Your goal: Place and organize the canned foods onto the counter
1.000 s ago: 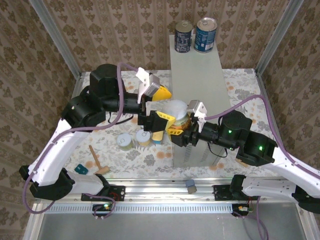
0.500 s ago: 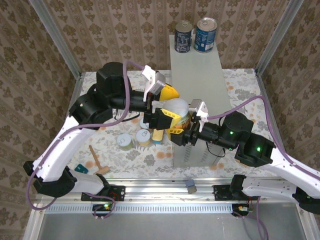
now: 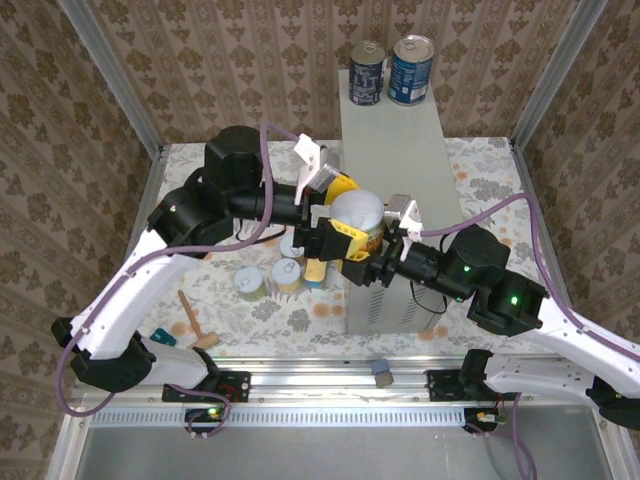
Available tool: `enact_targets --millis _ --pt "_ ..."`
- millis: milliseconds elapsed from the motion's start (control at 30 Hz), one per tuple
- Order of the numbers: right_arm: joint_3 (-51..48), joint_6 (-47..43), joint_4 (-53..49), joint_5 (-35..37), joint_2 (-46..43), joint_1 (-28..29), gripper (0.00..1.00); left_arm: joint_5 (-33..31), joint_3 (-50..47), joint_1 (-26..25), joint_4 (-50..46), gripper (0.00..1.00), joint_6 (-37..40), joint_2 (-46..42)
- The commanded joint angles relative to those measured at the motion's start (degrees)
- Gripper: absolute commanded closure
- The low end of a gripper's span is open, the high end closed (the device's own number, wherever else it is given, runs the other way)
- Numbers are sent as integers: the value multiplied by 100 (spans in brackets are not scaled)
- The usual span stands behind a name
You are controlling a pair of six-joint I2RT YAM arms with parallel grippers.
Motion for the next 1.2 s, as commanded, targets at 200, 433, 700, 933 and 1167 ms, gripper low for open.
enact_targets --millis 200,433,700,933,1167 --pt "43 41 618 354 -254 4 30 -200 -152 -18 570 27 109 54" --pt "169 -93 -122 725 -388 -3 10 -777 57 92 935 36 130 288" --pt "494 -315 -1778 1934 -857 -3 0 -2142 638 251 922 37 520 928" --pt "606 -498 -2363 2826 -1424 -3 0 -2797 783 427 1422 37 682 1363" --pt "737 -763 -2663 3369 -1534 -3 0 -2842 1224 738 1633 36 637 1968"
